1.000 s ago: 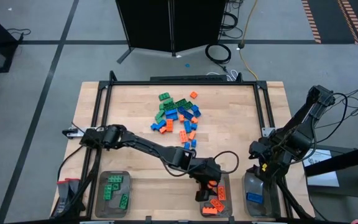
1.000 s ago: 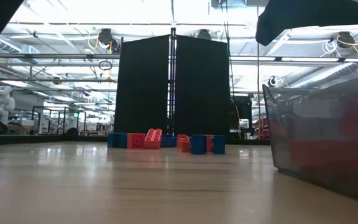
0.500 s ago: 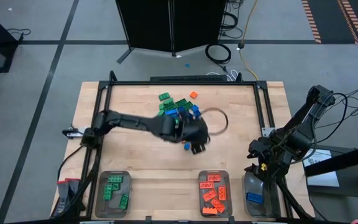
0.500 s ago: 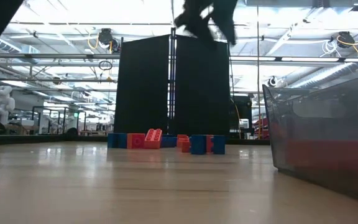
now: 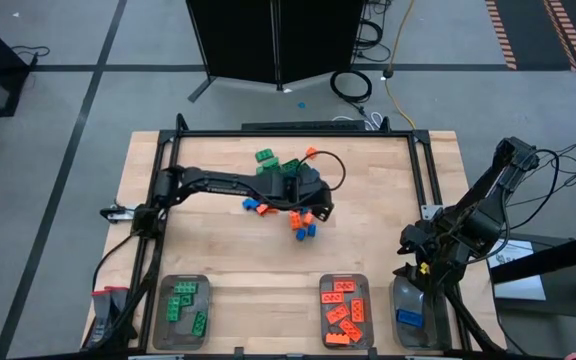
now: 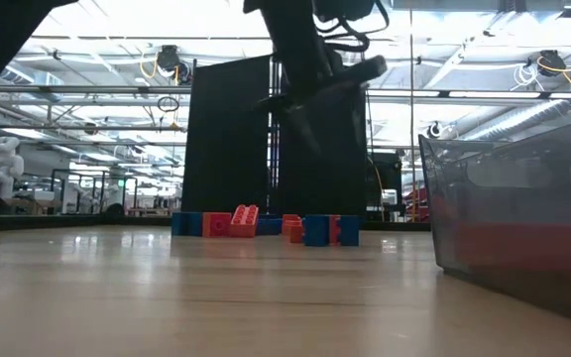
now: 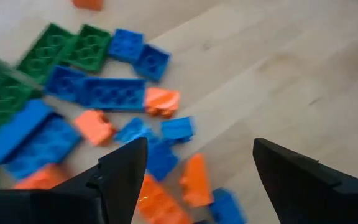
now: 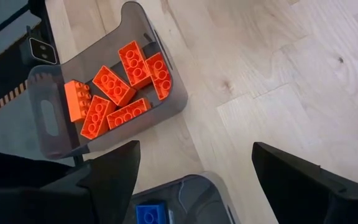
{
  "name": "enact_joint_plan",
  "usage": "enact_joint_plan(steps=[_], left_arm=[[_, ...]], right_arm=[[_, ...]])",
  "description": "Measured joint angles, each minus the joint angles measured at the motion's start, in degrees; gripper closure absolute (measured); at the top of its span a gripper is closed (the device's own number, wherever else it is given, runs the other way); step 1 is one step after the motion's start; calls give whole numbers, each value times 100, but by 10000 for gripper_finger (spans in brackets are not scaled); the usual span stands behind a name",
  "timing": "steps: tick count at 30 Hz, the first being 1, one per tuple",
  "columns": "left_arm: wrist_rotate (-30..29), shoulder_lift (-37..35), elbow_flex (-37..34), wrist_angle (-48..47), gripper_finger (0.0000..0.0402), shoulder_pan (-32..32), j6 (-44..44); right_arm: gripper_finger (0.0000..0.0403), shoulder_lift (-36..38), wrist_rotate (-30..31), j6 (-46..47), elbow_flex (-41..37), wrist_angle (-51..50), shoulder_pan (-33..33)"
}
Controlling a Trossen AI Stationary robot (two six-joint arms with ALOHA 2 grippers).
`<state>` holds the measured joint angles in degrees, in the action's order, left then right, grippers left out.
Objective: Sort blocks
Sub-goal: Put the orange game piece into the center black bin
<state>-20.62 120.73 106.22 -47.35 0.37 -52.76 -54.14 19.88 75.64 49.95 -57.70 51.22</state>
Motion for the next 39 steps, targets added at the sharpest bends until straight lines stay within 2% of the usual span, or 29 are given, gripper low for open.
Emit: enact_joint_plan(steps=[14,25,31,34,39], left_arm=[[194,711,-104,313,105,-466,-693],[155,1169,-104,339,105,-405,-701],[178,1186,-104,382,139,-254,-691],[324,1172,-21,596,163,-248,-394],[599,1140,514,1229,179,-387,935]], right_arm=[[99,1,10,-2,0,-12,-1],[99,1,0,13,0,51,-2],[99,-1,-6,15,0,65,0],[99,-1,-7,15,0,71,-2],[99,-1,3,-62,-1,70,0]])
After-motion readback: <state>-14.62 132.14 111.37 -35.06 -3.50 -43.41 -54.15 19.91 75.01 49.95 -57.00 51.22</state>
